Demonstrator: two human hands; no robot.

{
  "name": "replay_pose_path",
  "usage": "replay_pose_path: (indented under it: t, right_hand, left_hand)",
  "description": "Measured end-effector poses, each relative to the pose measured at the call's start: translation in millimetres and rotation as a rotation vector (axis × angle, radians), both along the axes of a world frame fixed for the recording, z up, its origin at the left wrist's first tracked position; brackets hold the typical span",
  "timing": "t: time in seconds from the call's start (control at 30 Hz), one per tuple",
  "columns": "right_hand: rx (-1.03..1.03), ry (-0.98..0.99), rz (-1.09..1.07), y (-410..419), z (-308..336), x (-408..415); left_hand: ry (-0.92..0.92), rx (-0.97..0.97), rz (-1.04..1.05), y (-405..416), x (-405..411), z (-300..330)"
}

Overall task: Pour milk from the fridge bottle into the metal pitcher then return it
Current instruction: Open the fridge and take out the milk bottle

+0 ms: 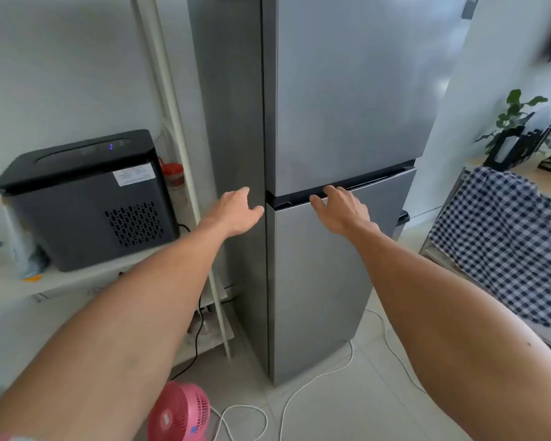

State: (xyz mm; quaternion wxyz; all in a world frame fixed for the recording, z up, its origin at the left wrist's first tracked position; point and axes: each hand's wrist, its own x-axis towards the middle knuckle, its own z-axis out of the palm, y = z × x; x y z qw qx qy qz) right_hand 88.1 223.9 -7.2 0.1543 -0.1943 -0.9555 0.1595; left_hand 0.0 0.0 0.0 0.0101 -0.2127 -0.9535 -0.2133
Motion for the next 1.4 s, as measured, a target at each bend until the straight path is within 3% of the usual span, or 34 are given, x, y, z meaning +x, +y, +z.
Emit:
replay_pose_path:
  t: [0.33, 0.57, 0.9, 1.27, 1.4]
  right_hand:
    - [-0.184, 0.004, 0.088, 9.5, -40.8, -57.3]
    - [-0.321, 0.125, 0.071, 20.3, -60.6, -78.4]
    - [-0.316, 0.079, 0.076, 25.9, -54.8, -84.2]
    - [-0.451, 0.153, -0.133, 26.5, -43.3, -41.7]
    - [-0.501, 0.139, -0.230, 31.0, -28.9, -5.8]
  left_hand:
    - [-0.182, 0.288, 0.021, 36.6, -39.6, -71.6]
    - [-0.158, 0.590, 0.008, 66.8, -44.9, -104.7]
    - [-0.193, 0.630, -0.050, 66.4, -36.3, -111.4]
    - [-0.237, 0.757, -0.044, 55.9, 8.1, -113.7]
    - [-0.203, 0.625, -0.046, 55.3, 12.5, -115.7]
